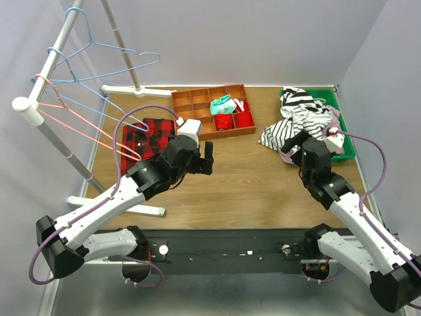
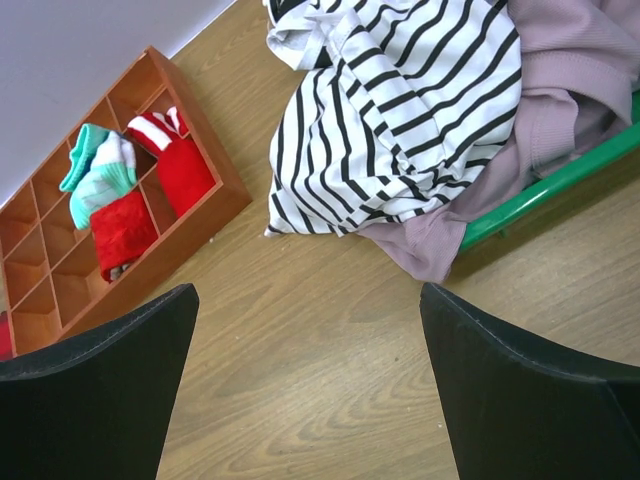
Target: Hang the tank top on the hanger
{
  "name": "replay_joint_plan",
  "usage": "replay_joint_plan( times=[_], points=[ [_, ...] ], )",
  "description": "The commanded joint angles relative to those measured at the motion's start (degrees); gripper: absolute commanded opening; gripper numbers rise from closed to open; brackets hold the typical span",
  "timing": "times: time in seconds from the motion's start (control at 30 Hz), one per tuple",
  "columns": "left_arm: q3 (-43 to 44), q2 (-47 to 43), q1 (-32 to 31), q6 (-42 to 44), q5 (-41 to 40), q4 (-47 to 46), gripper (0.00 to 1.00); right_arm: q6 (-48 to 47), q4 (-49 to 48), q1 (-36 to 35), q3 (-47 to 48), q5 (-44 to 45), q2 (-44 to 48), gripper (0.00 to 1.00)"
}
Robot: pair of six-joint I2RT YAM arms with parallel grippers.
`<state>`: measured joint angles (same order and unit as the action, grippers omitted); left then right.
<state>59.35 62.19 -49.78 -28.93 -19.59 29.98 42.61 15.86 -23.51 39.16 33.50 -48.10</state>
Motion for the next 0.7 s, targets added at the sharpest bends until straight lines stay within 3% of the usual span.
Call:
replay_joint_plan(
  times=[0.0,0.17,0.33,0.43,0.53,0.6,0.67],
  points=[
    [0.06,-2.43,-0.05,2.55,-0.88,0.87,0.99,0.45,1.63,0.3,2.41,-0.63,-1.65,1.0],
    [-1.25,-3.48,-0.14,3.18,-1.67,0.87,0.99,-0.42,0.32,0.3,4.34,-0.27,-5.51,1.0],
    [-2.13,-3.66,-0.05,2.56,-1.85,0.61,0.99,-4.46,1.79,0.48,12.24,3.23,-16.66,1.0],
    [-2.4,-3.57,-0.05,2.56,-2.03,0.78,0.99,-6.56,4.0,4.16,19.01,4.57,-24.31,1.0],
    [-2.49,-3.31,-0.05,3.09,-2.11,0.52,0.99,-6.84,4.45,14.17,24.9,-3.42,-30.36,1.0],
    [-2.49,-2.96,-0.05,3.18,-2.11,0.52,0.99,-6.93,4.53,18.13,28.84,-2.84,-32.93,1.0],
    [-2.58,-2.61,-0.05,3.26,-2.03,0.78,0.99,-8.06,3.57,19.02,31.14,-2.73,-37.31,1.0]
  ],
)
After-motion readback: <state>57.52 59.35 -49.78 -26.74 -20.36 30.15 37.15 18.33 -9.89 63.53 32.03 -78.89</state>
